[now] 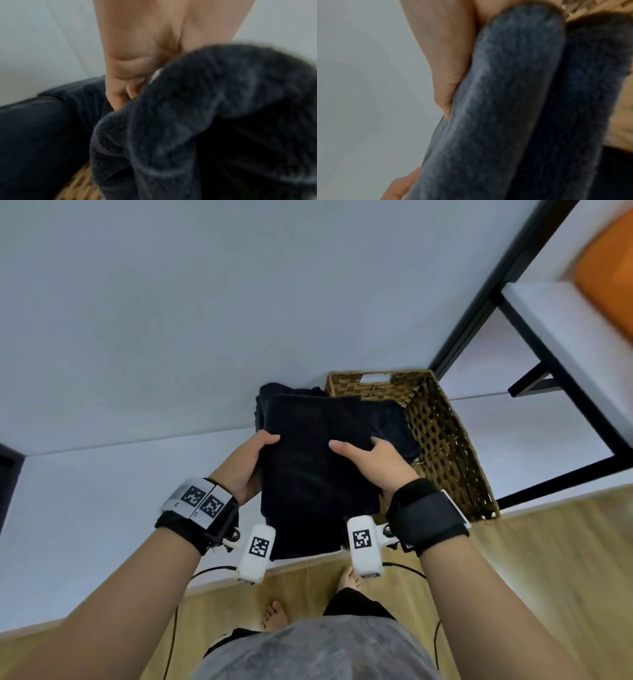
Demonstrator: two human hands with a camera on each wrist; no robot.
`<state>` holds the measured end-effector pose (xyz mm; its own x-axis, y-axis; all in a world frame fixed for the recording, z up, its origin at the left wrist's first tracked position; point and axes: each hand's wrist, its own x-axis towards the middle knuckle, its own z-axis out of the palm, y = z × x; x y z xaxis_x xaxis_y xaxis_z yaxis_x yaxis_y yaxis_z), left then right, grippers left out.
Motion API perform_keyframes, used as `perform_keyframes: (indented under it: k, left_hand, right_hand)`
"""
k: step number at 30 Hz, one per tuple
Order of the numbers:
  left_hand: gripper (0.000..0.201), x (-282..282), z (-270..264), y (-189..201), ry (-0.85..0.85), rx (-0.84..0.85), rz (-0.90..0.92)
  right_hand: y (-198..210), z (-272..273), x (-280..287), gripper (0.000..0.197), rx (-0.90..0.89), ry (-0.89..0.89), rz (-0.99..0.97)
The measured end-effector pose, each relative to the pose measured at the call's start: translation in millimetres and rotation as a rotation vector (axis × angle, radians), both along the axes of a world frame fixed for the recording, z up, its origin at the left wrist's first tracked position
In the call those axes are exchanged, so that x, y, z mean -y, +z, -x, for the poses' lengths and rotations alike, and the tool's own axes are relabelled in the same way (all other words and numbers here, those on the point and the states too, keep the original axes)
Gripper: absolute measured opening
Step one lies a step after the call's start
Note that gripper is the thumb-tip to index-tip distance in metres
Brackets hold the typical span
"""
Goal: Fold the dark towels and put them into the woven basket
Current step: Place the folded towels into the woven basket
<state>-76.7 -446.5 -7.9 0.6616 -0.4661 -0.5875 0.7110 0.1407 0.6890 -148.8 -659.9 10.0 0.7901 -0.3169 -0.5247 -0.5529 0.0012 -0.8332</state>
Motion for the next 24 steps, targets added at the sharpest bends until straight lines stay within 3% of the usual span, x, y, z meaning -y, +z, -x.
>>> perform_keyframes:
  k: [8,15,20,24]
  left_hand:
    - [0.041,124.8,-22.0,22.5,-0.141,0.085,-0.066]
    - [0.043,217.5,-56.1,-18.2,-0.095,0.03,-0.257]
    - [0.048,244.2,-78.0,-53.1,-0.041,-0.016,-0.382]
    - [0.048,259.3,-92.3,-75.8,-0.039,0.063,-0.503]
  right_hand:
    - [16.7,-4.5,111.9,0.048,0.013,-0.152,0.083]
    - [-27.6,-48.6,183.2,0.065,-0.043,-0.173,0.095]
    - [-66.3,-83.6,206.8,0.066,-0.04,-0.073,0.16]
    - [-90.8,-100.5,218.0,0.065,-0.04,0.024,0.259]
